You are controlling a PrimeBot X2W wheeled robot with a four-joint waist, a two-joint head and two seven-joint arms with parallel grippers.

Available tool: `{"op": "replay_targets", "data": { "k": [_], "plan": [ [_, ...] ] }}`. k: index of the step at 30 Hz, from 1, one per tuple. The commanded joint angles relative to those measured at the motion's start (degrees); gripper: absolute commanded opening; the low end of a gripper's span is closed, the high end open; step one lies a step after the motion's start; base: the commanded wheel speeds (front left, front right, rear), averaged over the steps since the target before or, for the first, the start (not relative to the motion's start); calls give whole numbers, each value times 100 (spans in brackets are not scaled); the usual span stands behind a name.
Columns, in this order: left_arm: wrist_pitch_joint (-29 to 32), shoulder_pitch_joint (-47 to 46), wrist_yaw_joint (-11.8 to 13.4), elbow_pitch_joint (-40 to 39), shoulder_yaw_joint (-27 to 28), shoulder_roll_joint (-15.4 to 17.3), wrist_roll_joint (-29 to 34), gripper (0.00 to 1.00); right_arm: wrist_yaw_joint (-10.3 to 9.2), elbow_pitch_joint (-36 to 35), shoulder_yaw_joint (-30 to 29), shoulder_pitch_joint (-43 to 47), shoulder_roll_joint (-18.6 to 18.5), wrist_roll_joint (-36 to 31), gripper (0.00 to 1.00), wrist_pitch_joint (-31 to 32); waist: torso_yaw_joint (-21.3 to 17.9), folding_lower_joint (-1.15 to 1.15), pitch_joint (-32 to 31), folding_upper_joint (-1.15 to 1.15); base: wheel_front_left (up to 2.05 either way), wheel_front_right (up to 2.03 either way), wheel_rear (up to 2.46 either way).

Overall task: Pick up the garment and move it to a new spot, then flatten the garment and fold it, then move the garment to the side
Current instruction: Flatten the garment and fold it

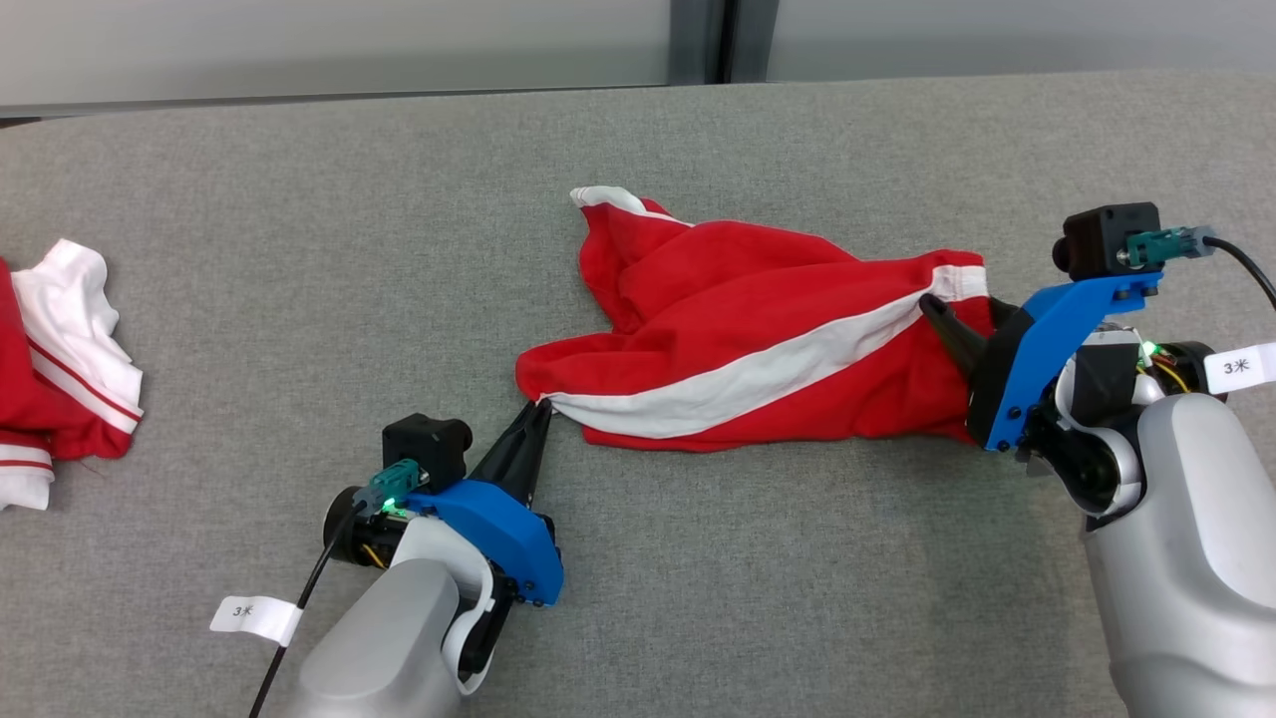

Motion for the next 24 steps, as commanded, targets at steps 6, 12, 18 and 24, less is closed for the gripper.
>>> {"op": "replay_targets", "data": {
  "k": [6, 12, 18, 24],
  "plan": [
    [-75, -35, -6, -226, 35, 53, -221, 0, 3, -219, 361, -60, -280, 238, 0, -492, -11, -1, -147, 0, 0, 0, 0],
    [-104, 115, -5, -1644, 414, 369, -786, 0, 3, -1073, 518, 124, -595, 534, 0, -912, 19, -1, -303, 0, 0, 0, 0],
    [646, -440, -5, -2948, 634, 1179, -1669, 0, 3, -1569, 700, -445, -760, 637, 0, -1319, -79, -1, -65, 0, 0, 0, 0],
    [1478, -1569, 200, -3183, 991, 1778, -1780, 0, 3, -1171, 978, -1565, -756, 649, 0, -2195, -197, -1, 465, 0, 0, 0, 0]
  ]
}}
